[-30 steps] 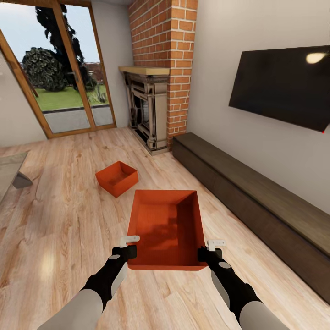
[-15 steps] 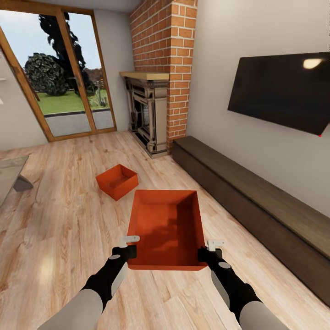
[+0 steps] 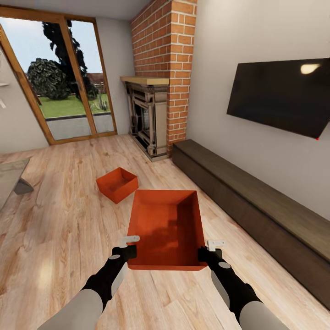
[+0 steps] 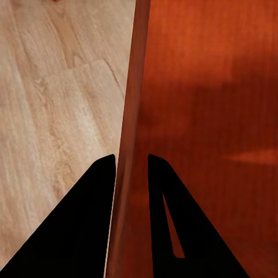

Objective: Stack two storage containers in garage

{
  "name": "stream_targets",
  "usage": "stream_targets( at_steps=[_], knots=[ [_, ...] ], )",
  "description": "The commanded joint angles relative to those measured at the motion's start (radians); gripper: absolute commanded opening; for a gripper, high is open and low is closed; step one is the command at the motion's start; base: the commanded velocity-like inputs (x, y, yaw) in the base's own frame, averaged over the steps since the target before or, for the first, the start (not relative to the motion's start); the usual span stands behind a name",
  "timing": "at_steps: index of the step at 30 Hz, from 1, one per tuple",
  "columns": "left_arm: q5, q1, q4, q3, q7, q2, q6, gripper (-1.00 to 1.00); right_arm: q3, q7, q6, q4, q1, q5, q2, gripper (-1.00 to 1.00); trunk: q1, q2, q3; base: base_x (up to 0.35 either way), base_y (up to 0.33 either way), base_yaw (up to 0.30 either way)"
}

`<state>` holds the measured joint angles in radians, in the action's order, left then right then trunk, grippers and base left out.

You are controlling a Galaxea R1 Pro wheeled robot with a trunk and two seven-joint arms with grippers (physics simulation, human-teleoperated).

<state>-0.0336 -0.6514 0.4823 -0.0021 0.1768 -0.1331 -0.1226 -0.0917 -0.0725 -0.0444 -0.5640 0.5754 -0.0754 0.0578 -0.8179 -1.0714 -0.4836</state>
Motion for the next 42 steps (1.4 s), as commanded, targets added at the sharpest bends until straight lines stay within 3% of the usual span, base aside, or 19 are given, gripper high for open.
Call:
stream_targets(
  at_steps=[1, 42],
  knots=[
    [0.007, -0.001, 0.003, 0.018, 0.091, 0.0, -0.008, -1.0, 0.003, -0.015, -0.005, -0.004, 0.0, 0.002, -0.001, -1.0, 0.0, -0.001, 0.001, 0.0, 0.0, 0.0],
    [0.008, -0.001, 0.002, 0.018, 0.092, 0.0, -0.008, -1.0, 0.003, -0.015, -0.005, -0.004, 0.0, 0.002, -0.001, -1.0, 0.0, -0.001, 0.065, 0.0, 0.0, 0.0]
  ],
)
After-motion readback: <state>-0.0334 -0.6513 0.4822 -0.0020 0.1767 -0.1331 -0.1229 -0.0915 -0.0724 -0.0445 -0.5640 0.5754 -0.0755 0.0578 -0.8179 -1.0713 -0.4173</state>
